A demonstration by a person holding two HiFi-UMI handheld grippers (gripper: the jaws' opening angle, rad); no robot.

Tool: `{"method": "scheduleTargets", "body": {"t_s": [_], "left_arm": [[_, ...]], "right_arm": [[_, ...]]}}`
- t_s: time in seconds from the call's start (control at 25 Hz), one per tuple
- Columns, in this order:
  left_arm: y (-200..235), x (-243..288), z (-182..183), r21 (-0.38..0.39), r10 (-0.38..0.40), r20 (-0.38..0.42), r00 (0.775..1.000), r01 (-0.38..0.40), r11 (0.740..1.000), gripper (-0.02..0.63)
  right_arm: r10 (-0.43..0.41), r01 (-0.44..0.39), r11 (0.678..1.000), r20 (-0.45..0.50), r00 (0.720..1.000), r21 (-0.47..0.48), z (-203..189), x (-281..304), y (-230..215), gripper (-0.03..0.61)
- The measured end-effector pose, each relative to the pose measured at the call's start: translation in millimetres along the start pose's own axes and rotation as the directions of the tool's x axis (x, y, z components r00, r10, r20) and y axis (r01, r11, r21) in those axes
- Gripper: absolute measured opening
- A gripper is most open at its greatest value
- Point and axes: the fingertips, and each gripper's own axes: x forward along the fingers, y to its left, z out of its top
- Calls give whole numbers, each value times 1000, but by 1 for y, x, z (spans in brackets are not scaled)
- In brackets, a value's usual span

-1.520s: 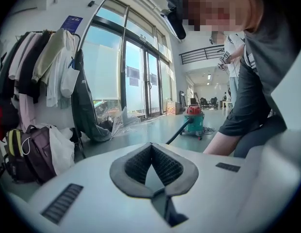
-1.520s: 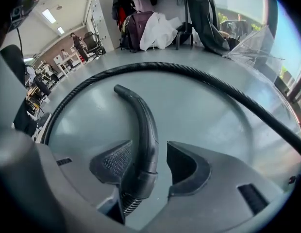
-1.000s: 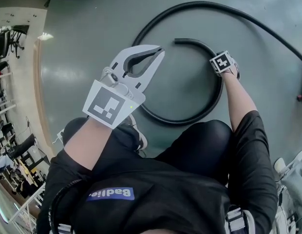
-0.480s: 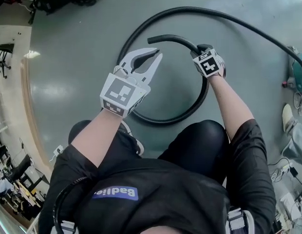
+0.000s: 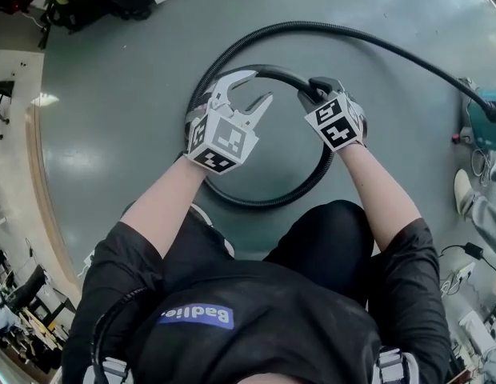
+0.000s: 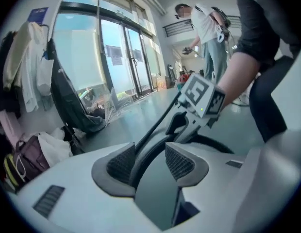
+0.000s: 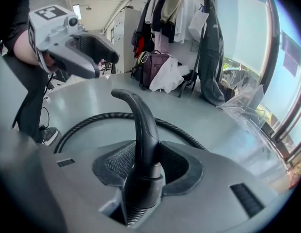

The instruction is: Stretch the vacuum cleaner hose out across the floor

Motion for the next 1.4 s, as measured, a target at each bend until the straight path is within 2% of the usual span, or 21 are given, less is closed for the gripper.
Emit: {"method": "scheduleTargets", "body": {"t_s": [0.08,0.2,0.36,0.44,0.48,0.56,0.64,0.72,0.88,1.08,1.2,1.32,1.36,1.4], "left_arm": [[3,7,-12,142,5,-46,999,2,990,204],[17,15,-35,321,40,-114,993,-2,947,241],[18,29,-64,452,31,-205,978,66,890,278],[17,35,-78,480,26,-227,973,89,873,276],[19,35,-81,478,29,-227,973,85,874,260],[25,32,-82,453,32,-222,975,74,889,151],[30,29,-79,442,27,-230,973,80,893,143],[36,23,-71,472,38,-245,969,85,877,141],[52,-9,-33,585,66,-234,970,87,806,141],[68,-101,45,703,6,-180,984,125,700,140],[66,-158,104,772,-65,-145,987,154,617,137],[47,-202,157,822,-136,-134,982,187,538,131],[41,-214,170,827,-150,-141,979,200,526,130],[35,-224,180,823,-158,-153,976,214,526,130]], "right_arm": [[-11,11,999,22,1000,-31,12,-11,4,158],[-17,21,996,45,999,-85,28,-24,13,158],[-15,24,988,64,998,-150,40,-37,23,158],[-12,24,984,65,998,-176,45,-38,27,158],[-10,21,982,60,998,-187,46,-36,29,156],[-4,14,979,47,999,-201,45,-31,32,157],[-4,10,979,30,1000,-205,44,-25,33,158],[-2,5,976,17,1000,-217,48,-21,31,158],[31,-25,966,20,999,-259,81,-41,41,164],[178,-165,968,51,983,-190,162,-119,79,173],[280,-270,949,38,959,-165,211,-176,104,173],[396,-393,916,23,918,-75,241,-231,131,172],[414,-413,910,20,910,-43,247,-248,138,127],[415,-415,910,21,909,-13,252,-263,144,112]]}}
